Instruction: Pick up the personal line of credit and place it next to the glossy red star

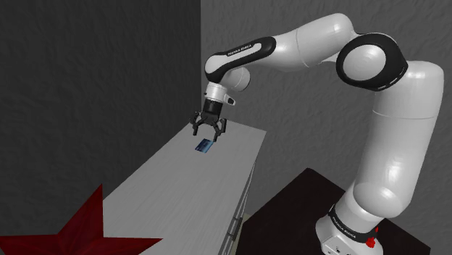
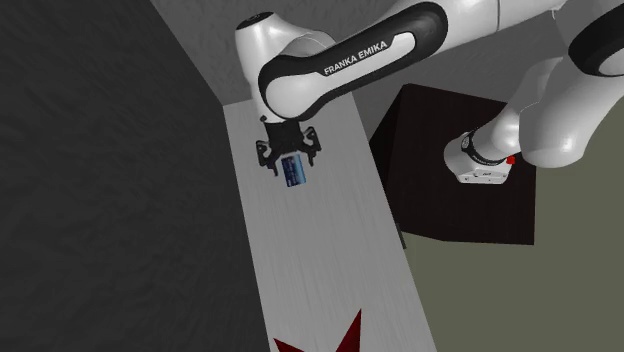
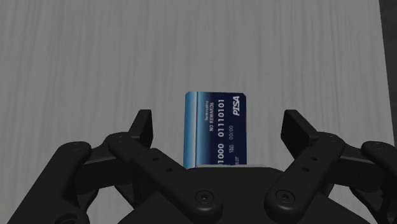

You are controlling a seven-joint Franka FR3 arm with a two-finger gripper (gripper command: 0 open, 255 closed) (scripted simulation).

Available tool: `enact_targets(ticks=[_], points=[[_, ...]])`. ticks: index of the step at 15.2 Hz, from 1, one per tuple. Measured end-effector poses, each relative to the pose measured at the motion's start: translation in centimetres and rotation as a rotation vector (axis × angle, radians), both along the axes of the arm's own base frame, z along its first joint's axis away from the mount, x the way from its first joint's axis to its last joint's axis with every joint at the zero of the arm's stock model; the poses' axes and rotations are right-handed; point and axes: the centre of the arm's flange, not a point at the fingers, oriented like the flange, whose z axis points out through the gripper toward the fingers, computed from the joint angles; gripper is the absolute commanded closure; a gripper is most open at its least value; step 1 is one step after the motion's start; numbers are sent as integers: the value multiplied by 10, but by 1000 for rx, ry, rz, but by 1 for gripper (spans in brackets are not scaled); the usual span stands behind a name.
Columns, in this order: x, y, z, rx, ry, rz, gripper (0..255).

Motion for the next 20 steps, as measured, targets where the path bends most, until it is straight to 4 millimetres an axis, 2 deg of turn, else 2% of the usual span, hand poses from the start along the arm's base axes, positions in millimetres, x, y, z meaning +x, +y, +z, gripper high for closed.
enact_targets(ticks=[6, 13, 14, 20], points=[[-6, 15, -29, 4, 5, -10, 0], [-7, 19, -34, 3, 5, -10, 0], [-7, 19, -34, 3, 5, -10, 255], [-7, 19, -34, 4, 5, -10, 255]])
